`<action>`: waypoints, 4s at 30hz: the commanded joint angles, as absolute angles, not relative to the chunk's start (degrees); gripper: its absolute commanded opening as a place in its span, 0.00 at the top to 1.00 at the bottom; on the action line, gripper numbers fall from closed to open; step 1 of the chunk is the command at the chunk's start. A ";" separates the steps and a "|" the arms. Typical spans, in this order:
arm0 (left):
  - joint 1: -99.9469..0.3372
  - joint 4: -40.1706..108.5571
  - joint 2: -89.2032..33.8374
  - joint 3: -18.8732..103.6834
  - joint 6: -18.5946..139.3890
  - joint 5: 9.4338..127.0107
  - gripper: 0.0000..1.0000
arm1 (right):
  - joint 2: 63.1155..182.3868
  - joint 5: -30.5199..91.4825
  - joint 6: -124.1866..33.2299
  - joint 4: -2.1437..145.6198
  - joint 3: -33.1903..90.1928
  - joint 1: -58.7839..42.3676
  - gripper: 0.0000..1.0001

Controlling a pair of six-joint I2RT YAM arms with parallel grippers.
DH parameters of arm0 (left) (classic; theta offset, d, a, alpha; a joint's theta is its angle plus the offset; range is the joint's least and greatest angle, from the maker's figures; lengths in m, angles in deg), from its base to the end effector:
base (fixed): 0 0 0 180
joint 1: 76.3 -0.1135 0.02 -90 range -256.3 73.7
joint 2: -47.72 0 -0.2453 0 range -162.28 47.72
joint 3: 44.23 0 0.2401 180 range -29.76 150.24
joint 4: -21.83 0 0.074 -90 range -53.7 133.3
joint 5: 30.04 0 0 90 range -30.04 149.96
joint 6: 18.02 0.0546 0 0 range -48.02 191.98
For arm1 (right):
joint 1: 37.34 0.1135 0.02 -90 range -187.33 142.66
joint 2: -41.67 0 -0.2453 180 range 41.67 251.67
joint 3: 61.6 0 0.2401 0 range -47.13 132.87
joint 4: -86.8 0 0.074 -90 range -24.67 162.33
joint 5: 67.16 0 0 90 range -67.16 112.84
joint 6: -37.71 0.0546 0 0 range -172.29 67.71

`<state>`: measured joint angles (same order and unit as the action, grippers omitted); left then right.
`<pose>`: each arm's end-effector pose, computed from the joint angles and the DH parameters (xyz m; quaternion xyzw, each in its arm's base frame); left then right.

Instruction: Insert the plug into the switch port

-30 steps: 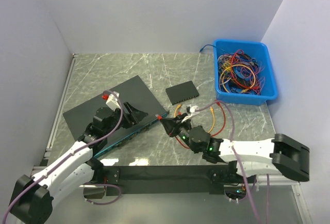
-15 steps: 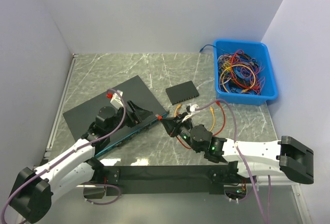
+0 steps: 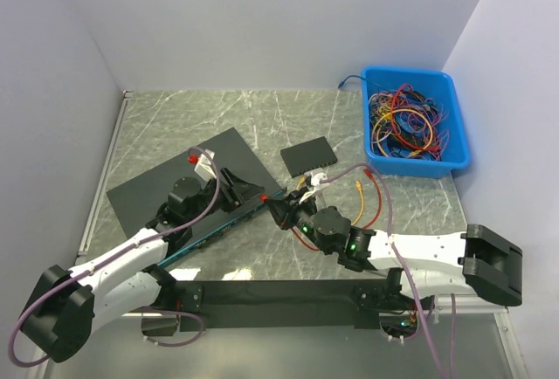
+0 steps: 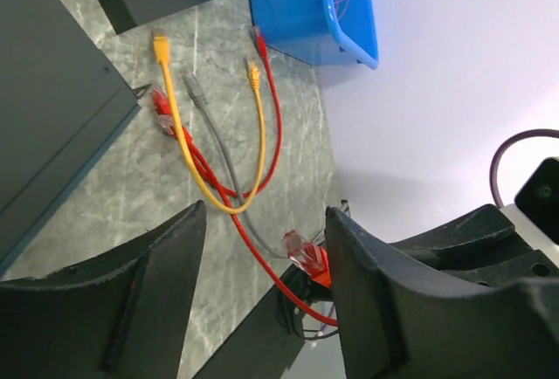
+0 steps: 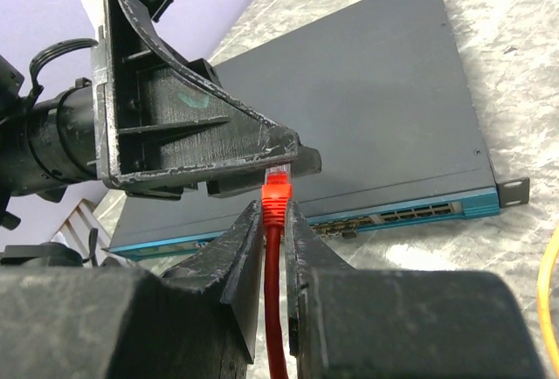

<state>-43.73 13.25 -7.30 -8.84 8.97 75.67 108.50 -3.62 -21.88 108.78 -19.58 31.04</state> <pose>0.1856 -0.1361 0.2096 -0.1169 0.7606 -0.5373 0.3450 0.1199 0.2366 0.2322 -0.0802 0.7181 0.4016 0.5627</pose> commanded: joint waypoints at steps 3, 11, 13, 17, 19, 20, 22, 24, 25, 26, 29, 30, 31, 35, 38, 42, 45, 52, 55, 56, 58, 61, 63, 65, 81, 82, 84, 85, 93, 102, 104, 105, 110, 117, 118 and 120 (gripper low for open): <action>-42.82 8.26 -7.47 -6.03 7.03 77.01 0.44 | 109.34 -4.41 -23.46 112.58 -16.02 31.31 1.00; -42.20 8.00 -8.26 -5.60 6.59 76.92 0.84 | 111.54 -3.26 -22.85 113.99 -15.05 31.31 1.00; -42.11 8.00 -8.35 -5.42 6.50 76.84 0.91 | 111.98 -3.00 -22.67 114.17 -14.96 31.22 1.00; -41.85 8.52 -8.26 -5.07 7.02 76.57 0.99 | 111.98 -2.47 -22.67 113.30 -14.53 31.39 1.00; -41.68 8.70 -8.00 -5.07 7.11 76.22 0.99 | 111.20 -2.56 -22.94 110.67 -13.83 31.31 0.99; -41.68 8.96 -7.74 -5.07 7.11 76.05 0.99 | 110.93 -2.73 -23.02 109.87 -13.13 31.31 0.92; -41.68 8.96 -7.39 -5.33 7.20 75.87 1.00 | 109.53 -3.00 -23.03 108.03 -12.77 31.31 0.72; -41.59 9.31 -7.03 -5.42 7.29 75.61 1.00 | 108.30 -3.52 -23.03 107.06 -12.77 31.31 0.57; -41.59 9.31 -6.95 -5.42 7.29 75.61 0.99 | 107.42 -3.61 -23.11 105.83 -12.51 31.22 0.51; -41.59 9.40 -6.77 -5.33 7.38 75.43 0.99 | 107.15 -3.70 -23.20 105.12 -12.07 31.22 0.51; -41.50 9.40 -6.77 -5.42 7.38 75.17 1.00 | 107.76 -4.32 -23.90 102.40 -10.31 31.31 0.56; -41.50 9.32 -6.77 -5.42 7.29 75.17 1.00 | 108.29 -4.49 -23.99 101.78 -9.87 31.31 0.57; -41.41 9.23 -6.86 -5.42 7.20 75.17 1.00 | 109.34 -5.02 -23.91 100.38 -8.91 31.31 0.57; -41.24 9.84 -6.77 -5.07 7.55 74.90 0.99 | 111.89 -5.20 -22.94 97.65 -7.06 31.22 0.60; -41.24 10.81 -6.16 -4.89 7.99 74.29 0.99 | 112.60 -5.28 -21.97 96.51 -6.88 31.31 0.62; -41.24 11.69 -5.63 -4.80 8.34 73.76 1.00 | 112.34 -5.55 -21.09 95.63 -7.58 31.22 0.63; -41.24 11.86 -5.54 -4.72 8.52 73.41 0.99 | 111.55 -6.16 -20.65 94.57 -8.11 31.31 0.63; -41.24 11.78 -5.54 -4.80 8.52 73.41 0.99 | 112.51 -5.63 -19.60 93.25 -7.76 31.22 0.63; -41.15 12.04 -5.45 -4.63 8.61 73.32 0.99 | 113.12 -5.90 -19.07 93.25 -7.76 31.22 0.63; -41.15 11.95 -5.45 -4.71 8.61 73.32 1.00 | 113.13 -5.81 -18.98 93.16 -7.67 31.31 0.64; -41.15 11.95 -5.54 -4.80 8.52 73.32 0.99 | 113.48 -5.72 -18.72 93.16 -7.50 31.31 0.65; -41.15 11.78 -5.80 -4.80 8.52 73.50 1.00 | 113.92 -5.72 -18.46 93.08 -7.32 31.31 0.68; -41.15 11.77 -5.80 -4.80 8.61 73.41 0.99 | 113.92 -5.90 -18.28 93.16 -7.49 31.31 0.70; -41.15 11.77 -5.63 -4.80 8.70 73.32 1.00 | 114.00 -6.25 -18.19 93.08 -7.49 31.31 0.74; -41.24 26.08 -1.06 -0.60 15.10 67.97 0.18 | 112.60 -7.04 -17.66 91.06 -11.09 31.31 1.00; -41.24 29.15 0.68 0.29 16.33 66.48 0.14 | 112.08 -7.22 -17.58 90.71 -12.23 31.31 1.00; -41.32 36.08 2.71 2.92 19.06 61.66 0.07 | 111.98 -7.05 -17.66 90.35 -12.94 31.31 1.00; -41.32 39.51 4.81 3.80 19.94 60.24 0.05 | 112.59 -6.69 -17.66 90.70 -13.55 31.39 1.00; -41.59 63.43 14.58 14.35 27.59 45.04 0.01 | 123.83 -6.87 -17.49 94.39 -13.21 32.01 1.00; -41.59 75.06 25.13 18.66 29.70 33.33 0.01 | 137.99 -8.54 -18.80 97.03 -6.71 32.54 1.00; -41.50 75.75 25.57 19.54 31.19 34.03 0.01 | 138.87 -8.54 -19.24 97.12 -5.21 32.45 1.00; -41.50 76.46 25.49 19.89 31.46 33.60 0.01 | 139.57 -8.88 -19.59 97.12 -4.77 32.45 1.00; -41.50 76.29 25.93 19.28 31.98 33.76 0.01 | 141.16 -9.68 -19.60 97.30 -3.28 31.22 1.00; -41.50 75.94 24.87 19.02 32.43 35.00 0.01 | 142.39 -9.24 -19.51 97.65 -2.66 29.29 1.00; -41.50 75.94 24.78 19.02 32.43 35.17 0.01 | 142.22 -9.41 -19.68 97.47 -2.75 29.29 1.00; -41.50 75.85 24.87 18.84 32.51 35.18 0.01 | 141.69 -9.77 -19.33 97.73 -3.45 28.94 1.00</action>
